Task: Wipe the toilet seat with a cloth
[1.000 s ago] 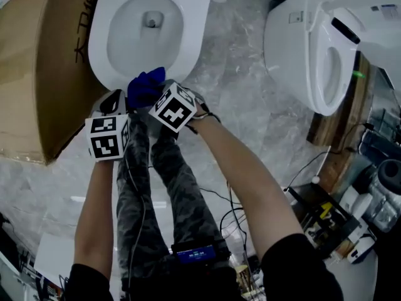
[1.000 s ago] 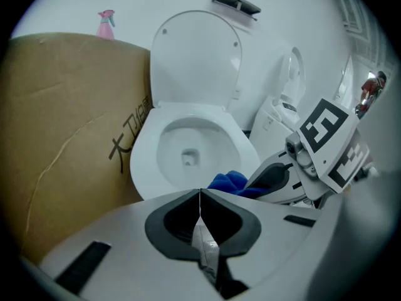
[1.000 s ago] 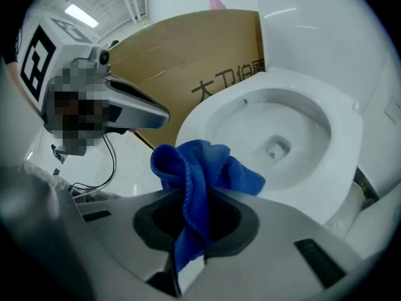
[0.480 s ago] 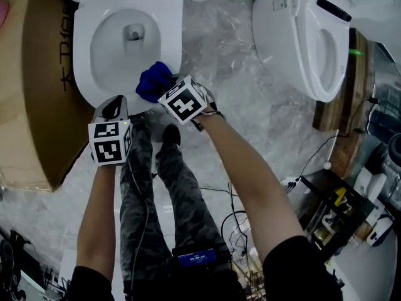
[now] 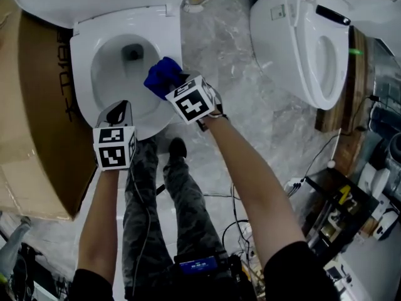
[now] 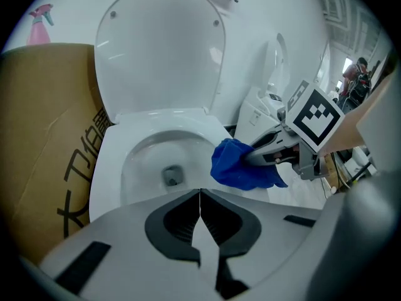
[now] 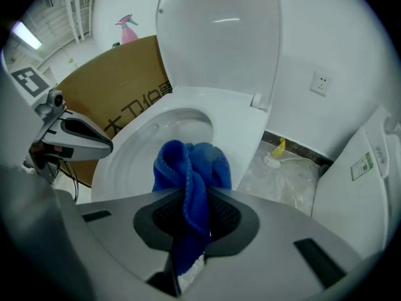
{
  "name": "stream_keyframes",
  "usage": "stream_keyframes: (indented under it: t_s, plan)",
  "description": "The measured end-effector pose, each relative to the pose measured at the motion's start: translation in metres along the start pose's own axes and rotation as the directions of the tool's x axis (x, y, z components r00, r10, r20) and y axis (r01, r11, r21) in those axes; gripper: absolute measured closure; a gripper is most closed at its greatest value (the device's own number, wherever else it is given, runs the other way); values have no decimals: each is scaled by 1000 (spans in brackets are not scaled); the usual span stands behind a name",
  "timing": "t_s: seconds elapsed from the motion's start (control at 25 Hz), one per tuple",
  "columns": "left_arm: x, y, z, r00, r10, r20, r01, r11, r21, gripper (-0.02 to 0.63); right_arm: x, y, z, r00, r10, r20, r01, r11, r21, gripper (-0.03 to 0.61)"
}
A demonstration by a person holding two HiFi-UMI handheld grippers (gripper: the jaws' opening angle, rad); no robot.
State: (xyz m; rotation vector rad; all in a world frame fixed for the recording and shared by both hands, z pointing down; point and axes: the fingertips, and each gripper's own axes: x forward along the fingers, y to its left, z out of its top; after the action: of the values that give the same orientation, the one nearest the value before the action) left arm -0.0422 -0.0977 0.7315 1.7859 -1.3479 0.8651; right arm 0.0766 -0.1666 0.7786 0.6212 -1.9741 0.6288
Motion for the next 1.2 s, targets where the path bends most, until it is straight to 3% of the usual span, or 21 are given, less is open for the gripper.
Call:
stream_keyframes:
  t_s: [0.68,1.2]
  plan:
    - [38,59,59,999,-32,-5,32,999,0,601,32,-60,101,995,-88,42,85,995,54,515]
    - [38,101,78,1000,-17,19,18,998,-59,601,56,-49,167,995,-76,59,76,997,-9,515]
